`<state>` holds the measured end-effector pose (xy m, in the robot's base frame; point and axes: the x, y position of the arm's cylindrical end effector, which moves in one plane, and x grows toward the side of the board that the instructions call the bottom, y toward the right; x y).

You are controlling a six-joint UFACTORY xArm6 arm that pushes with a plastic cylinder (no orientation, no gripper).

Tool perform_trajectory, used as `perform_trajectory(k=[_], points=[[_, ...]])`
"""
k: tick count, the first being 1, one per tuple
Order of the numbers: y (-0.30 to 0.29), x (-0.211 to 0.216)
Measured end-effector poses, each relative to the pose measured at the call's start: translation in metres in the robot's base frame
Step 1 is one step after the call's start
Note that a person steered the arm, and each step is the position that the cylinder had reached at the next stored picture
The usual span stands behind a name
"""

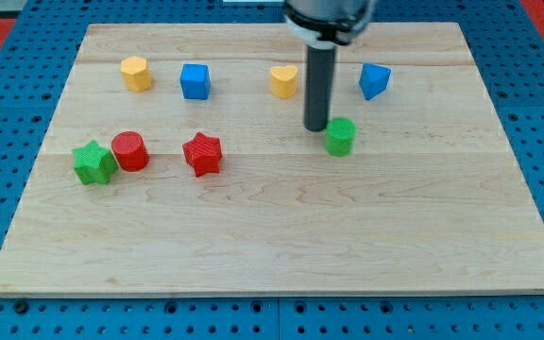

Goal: Drag the red star to the bottom

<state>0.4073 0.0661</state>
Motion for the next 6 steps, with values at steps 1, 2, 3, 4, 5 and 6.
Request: perform_trajectory(k=[1,2,3,4,5,6], points=[[0.015,0.011],[-0.073,0.005],[-0.139,-0.012],[-0.152,0.009],[-0.166,0.02],[-0.168,0.032]])
